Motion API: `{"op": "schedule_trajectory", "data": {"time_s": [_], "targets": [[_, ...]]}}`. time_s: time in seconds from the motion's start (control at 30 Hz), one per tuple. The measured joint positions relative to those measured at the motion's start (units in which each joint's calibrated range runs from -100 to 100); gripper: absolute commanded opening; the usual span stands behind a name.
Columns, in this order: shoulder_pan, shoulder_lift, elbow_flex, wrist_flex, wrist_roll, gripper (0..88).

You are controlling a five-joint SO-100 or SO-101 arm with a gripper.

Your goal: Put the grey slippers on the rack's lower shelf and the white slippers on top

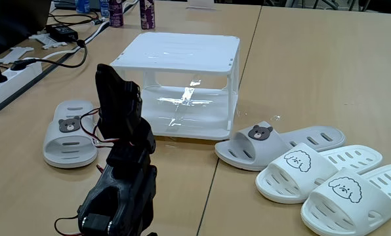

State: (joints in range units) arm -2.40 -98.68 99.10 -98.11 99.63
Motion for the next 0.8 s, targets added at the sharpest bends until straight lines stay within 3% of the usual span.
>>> {"op": "schedule_trajectory", "data": {"time_s": [0.67,0.8], "targets": [[0.0,0.1,0.0,0.0,0.0,1.5],[0.0,7.2,0.4,0.0,0.0,1.5]]}}
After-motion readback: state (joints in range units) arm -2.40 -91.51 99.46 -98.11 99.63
